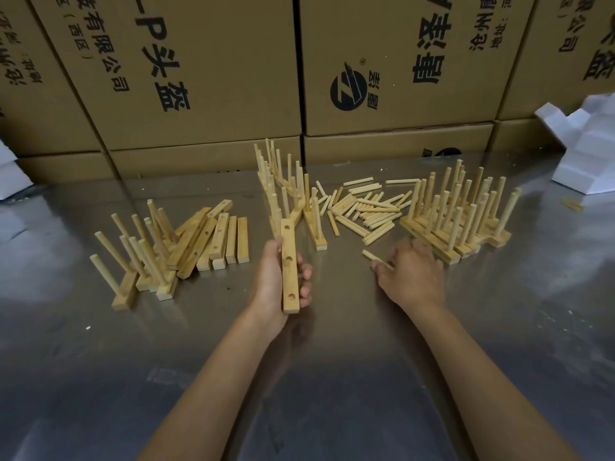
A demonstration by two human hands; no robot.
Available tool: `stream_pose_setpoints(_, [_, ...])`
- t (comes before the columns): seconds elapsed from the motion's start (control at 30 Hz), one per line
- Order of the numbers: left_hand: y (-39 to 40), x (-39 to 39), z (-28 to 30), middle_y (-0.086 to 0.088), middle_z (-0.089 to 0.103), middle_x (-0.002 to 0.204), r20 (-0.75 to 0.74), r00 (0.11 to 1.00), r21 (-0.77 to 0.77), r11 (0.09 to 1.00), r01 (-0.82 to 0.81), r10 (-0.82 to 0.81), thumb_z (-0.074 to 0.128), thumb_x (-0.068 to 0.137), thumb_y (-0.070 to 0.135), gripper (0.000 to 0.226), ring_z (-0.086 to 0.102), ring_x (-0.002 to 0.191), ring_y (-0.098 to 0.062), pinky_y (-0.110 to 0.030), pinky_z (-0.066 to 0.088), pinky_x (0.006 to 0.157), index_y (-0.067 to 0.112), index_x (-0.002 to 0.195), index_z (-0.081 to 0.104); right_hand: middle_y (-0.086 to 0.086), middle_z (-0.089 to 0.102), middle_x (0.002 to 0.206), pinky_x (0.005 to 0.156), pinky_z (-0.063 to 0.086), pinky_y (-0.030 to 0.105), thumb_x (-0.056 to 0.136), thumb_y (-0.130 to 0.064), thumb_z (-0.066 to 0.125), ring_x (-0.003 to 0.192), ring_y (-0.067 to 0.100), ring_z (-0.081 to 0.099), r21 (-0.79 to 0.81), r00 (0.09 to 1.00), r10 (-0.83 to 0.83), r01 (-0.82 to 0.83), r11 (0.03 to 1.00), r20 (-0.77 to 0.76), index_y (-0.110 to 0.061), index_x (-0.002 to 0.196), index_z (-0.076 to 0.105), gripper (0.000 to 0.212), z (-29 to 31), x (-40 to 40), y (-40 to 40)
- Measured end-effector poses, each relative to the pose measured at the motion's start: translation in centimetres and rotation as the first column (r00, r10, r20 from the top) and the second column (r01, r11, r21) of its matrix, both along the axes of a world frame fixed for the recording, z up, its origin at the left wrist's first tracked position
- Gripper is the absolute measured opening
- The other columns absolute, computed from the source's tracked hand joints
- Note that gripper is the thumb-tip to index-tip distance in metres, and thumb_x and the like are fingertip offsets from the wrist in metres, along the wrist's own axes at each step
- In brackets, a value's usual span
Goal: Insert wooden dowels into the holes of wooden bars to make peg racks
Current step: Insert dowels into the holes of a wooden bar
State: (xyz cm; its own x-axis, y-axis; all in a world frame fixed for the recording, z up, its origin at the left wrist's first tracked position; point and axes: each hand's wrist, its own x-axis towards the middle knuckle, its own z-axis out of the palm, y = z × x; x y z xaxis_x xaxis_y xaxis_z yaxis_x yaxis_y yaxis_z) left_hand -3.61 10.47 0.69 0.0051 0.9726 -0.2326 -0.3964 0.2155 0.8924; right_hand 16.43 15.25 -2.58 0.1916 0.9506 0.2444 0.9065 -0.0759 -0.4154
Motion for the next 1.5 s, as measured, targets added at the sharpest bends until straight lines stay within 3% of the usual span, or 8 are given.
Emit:
stream_pose_setpoints(0.2, [0.0, -0.8, 0.0, -0.001, 0.049, 0.062, -0.093, 0.989, 0.031, 0.992, 0.121, -0.118, 0.042, 0.103, 0.042, 0.040, 0.041, 0.043, -0.012, -0.022, 0.036, 0.035, 0.008, 0.095, 0.062, 0.000, 0.058, 0.091, 0.068, 0.039, 0.033, 0.097, -0.020, 0.056, 0.090, 0.023, 0.058, 0.026, 0.971, 0.171, -0.170, 0.985, -0.166, -0.019, 0.097, 0.052, 0.004, 1.0, -0.5, -0.9])
stream_pose_setpoints(0.3, [0.1, -1.0, 0.0, -0.003, 0.052, 0.062, -0.130, 0.977, 0.046, 0.983, 0.175, -0.168, 0.042, 0.104, 0.033, 0.028, 0.042, 0.040, -0.013, -0.021, 0.037, 0.034, 0.025, 0.121, 0.063, 0.002, 0.060, 0.084, 0.057, 0.038, 0.021, 0.097, -0.010, 0.055, 0.072, 0.007, 0.054, 0.174, 0.763, 0.400, -0.363, 0.915, -0.508, -0.021, 0.104, 0.054, 0.013, 2.1, -2.0, -1.8])
stream_pose_setpoints(0.4, [0.3, -0.8, -0.1, -0.004, 0.053, 0.069, -0.186, 0.958, 0.072, 0.969, 0.235, -0.218, 0.042, 0.104, 0.029, 0.036, 0.041, 0.045, -0.015, -0.024, 0.040, 0.036, 0.039, 0.135, 0.057, -0.003, 0.060, 0.074, 0.055, 0.038, 0.010, 0.095, -0.012, 0.059, 0.063, -0.001, 0.051, 0.294, 0.640, 0.528, -0.443, 0.847, -0.559, -0.028, 0.107, 0.067, 0.021, 2.7, -3.5, -2.8])
stream_pose_setpoints(0.73, [0.5, -0.8, 0.1, -0.004, 0.056, 0.074, -0.202, 0.946, 0.136, 0.950, 0.283, -0.253, 0.047, 0.103, 0.022, 0.041, 0.046, 0.050, -0.016, -0.027, 0.043, 0.040, 0.041, 0.138, 0.056, -0.026, 0.056, 0.060, 0.053, 0.033, 0.021, 0.088, -0.032, 0.065, 0.060, -0.004, 0.055, 0.388, 0.832, 0.460, -0.331, 0.860, -0.310, -0.034, 0.099, 0.070, 0.011, 2.9, -3.4, -3.4])
stream_pose_setpoints(0.97, [0.2, -0.8, -0.1, -0.004, 0.053, 0.074, -0.259, 0.931, 0.181, 0.934, 0.308, -0.257, 0.053, 0.100, 0.019, 0.041, 0.046, 0.053, -0.016, -0.028, 0.041, 0.042, 0.044, 0.131, 0.062, -0.010, 0.060, 0.060, 0.048, 0.029, 0.022, 0.090, -0.023, 0.064, 0.055, 0.006, 0.052, 0.400, 0.857, 0.475, -0.371, 0.838, -0.201, -0.028, 0.094, 0.067, 0.007, 2.5, -3.3, -3.2])
stream_pose_setpoints(1.17, [0.4, -0.7, -0.2, -0.005, 0.047, 0.076, -0.294, 0.916, 0.193, 0.921, 0.337, -0.274, 0.052, 0.101, 0.020, 0.042, 0.043, 0.053, -0.016, -0.027, 0.039, 0.042, 0.044, 0.133, 0.060, -0.007, 0.071, 0.079, 0.074, 0.049, 0.028, 0.090, -0.016, 0.069, 0.088, 0.009, 0.066, 0.318, 0.656, 0.449, -0.317, 0.893, -0.606, -0.022, 0.082, 0.069, 0.010, 2.6, -3.7, -3.1])
stream_pose_setpoints(1.37, [0.7, -0.5, -0.6, -0.003, 0.045, 0.068, -0.392, 0.884, 0.179, 0.921, 0.345, -0.255, 0.050, 0.103, 0.021, 0.042, 0.042, 0.053, -0.017, -0.028, 0.038, 0.043, 0.050, 0.133, 0.057, -0.011, 0.064, 0.063, 0.053, 0.037, 0.004, 0.091, -0.017, 0.069, 0.055, -0.008, 0.053, 0.160, 0.519, 0.277, -0.259, 0.953, -0.809, -0.015, 0.083, 0.074, 0.009, 2.3, -3.8, -3.0])
stream_pose_setpoints(1.5, [0.9, -0.5, -1.0, -0.004, 0.052, 0.071, -0.454, 0.865, 0.141, 0.941, 0.307, -0.215, 0.052, 0.103, 0.030, 0.038, 0.048, 0.052, -0.015, -0.028, 0.042, 0.046, 0.058, 0.127, 0.058, -0.015, 0.064, 0.060, 0.047, 0.036, 0.011, 0.097, -0.032, 0.061, 0.053, -0.001, 0.053, 0.022, 0.429, 0.175, -0.338, 0.941, -0.886, -0.018, 0.090, 0.074, 0.020, 2.7, -3.2, -2.5])
